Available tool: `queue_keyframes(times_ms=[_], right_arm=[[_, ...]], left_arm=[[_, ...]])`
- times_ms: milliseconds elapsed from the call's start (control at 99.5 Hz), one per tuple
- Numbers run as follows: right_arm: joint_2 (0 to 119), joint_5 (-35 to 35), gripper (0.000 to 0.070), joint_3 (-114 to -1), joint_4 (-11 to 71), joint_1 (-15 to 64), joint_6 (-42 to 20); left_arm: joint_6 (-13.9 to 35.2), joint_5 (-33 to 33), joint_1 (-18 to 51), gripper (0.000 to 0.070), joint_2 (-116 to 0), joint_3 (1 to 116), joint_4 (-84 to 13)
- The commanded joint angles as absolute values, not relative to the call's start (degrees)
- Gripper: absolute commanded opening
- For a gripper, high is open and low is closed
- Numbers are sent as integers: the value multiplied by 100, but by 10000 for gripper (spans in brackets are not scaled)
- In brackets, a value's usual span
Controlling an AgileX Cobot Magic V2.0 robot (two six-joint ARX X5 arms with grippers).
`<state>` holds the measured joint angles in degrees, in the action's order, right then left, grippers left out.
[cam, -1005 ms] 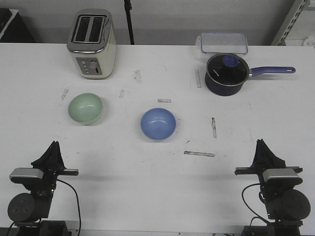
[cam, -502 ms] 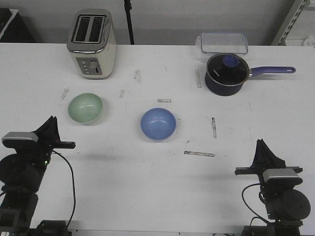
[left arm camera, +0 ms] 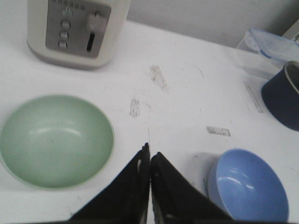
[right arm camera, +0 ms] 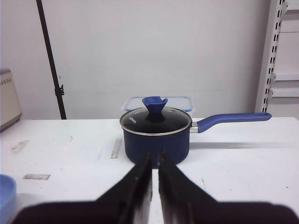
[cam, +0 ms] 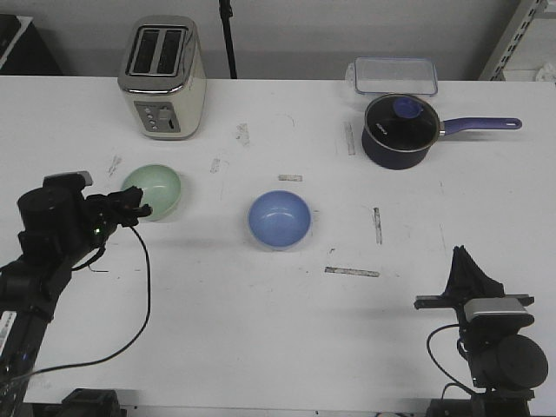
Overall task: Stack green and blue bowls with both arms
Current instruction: 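Reach the left gripper forward to the rim of the pale green bowl, then grasp the green bowl's rim with the left gripper and lift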
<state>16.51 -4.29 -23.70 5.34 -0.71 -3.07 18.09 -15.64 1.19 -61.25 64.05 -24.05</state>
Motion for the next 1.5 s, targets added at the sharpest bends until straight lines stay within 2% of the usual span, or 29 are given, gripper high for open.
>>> queue_keyframes(times_ms=[0, 241, 512, 784, 824, 944, 1075, 1175, 1216, 1487], right_arm=[[1649, -423, 15, -2349, 471, -71, -357], [1649, -423, 15, -2349, 471, -71, -360], [1649, -423, 15, -2349, 471, -71, -357], [1649, -423, 15, -2349, 471, -71, -357], [1649, -423, 15, -2349, 471, -71, -357], [1649, -423, 15, -2349, 471, -71, -357], [1649, -423, 15, -2349, 471, -71, -357], [1649, -423, 15, -2349, 471, -71, -357], [1649, -423, 15, -2349, 471, -71, -357], [1649, -423, 15, -2349, 469, -71, -357]], left_arm=[[2147, -1693, 119, 1, -6429, 6716, -2668], [2018, -1669, -228, 1, -7389, 7317, -3107], [1892, -797, -762, 1, -8278, 8217, -3791], [1693, -766, -910, 6, -9247, 9271, -4786], [1693, -740, -910, 26, -9358, 9321, -4814], [1697, -657, -910, 184, -9627, 9325, -4923], [1697, -591, -910, 235, -9885, 9325, -5111], [1734, -596, -910, 412, -10044, 9325, -5098], [1734, -596, -910, 460, -10097, 9325, -5096], [1743, -598, -899, 447, -10455, 9325, -4984]])
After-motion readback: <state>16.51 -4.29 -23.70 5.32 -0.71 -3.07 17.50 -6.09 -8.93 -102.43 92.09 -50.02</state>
